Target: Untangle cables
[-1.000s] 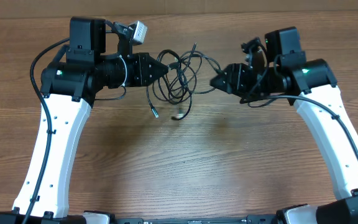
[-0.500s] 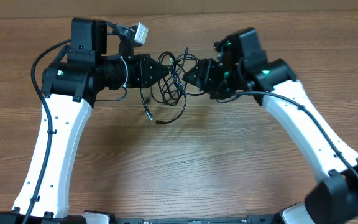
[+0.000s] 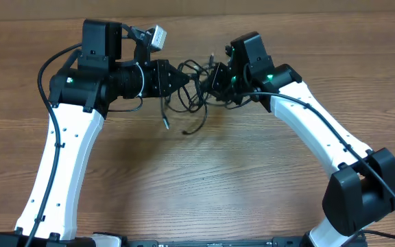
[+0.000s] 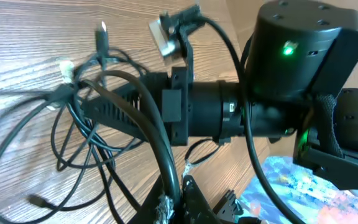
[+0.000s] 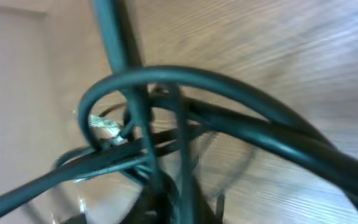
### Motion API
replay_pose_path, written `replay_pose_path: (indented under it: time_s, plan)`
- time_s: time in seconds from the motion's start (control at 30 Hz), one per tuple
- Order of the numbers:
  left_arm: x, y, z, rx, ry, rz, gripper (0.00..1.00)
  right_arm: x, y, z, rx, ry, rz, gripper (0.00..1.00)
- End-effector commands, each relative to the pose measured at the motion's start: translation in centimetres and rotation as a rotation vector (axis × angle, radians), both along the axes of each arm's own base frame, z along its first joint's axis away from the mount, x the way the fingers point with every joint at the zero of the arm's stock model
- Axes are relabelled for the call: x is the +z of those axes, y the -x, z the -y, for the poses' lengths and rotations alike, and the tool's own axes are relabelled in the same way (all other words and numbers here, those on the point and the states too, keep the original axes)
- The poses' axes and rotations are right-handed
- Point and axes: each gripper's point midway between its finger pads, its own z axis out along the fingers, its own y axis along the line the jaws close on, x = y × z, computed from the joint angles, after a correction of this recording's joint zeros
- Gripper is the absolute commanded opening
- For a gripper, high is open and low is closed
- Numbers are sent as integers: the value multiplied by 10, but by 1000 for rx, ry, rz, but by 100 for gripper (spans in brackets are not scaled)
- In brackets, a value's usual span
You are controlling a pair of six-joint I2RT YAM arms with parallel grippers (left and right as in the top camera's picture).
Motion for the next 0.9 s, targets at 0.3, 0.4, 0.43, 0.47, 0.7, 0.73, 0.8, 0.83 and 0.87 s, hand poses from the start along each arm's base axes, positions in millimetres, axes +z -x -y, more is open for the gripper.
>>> replay_pose_path:
  time_s: [0.3, 0.4, 0.43, 0.47, 0.7, 0.73, 0.8, 0.83, 0.87]
  plan:
    - [-38, -30, -136, 478, -399, -60, 4, 1, 6, 130, -138, 340, -13, 4]
    - [-45, -26, -155, 509, -485, -70, 4, 25, 17, 145, -124, 329, 26, 4]
    - [-47, -24, -159, 517, -509, -75, 4, 32, 20, 151, -129, 331, 36, 3]
    - [-48, -23, -164, 525, -534, -78, 4, 40, 25, 159, -137, 334, 46, 4]
    - [-53, -18, -172, 536, -572, -100, 4, 51, 59, 214, -251, 301, -74, 4]
    - [-52, -18, -168, 515, -560, -94, 4, 49, 63, 218, -244, 290, -91, 4]
    - [-51, -17, -162, 485, -540, -88, 4, 48, 68, 226, -244, 287, -112, 4]
    - [-51, -17, -158, 465, -525, -84, 4, 48, 69, 227, -240, 281, -114, 4]
    - [-50, -17, -153, 439, -508, -77, 4, 49, 69, 224, -213, 265, -103, 4]
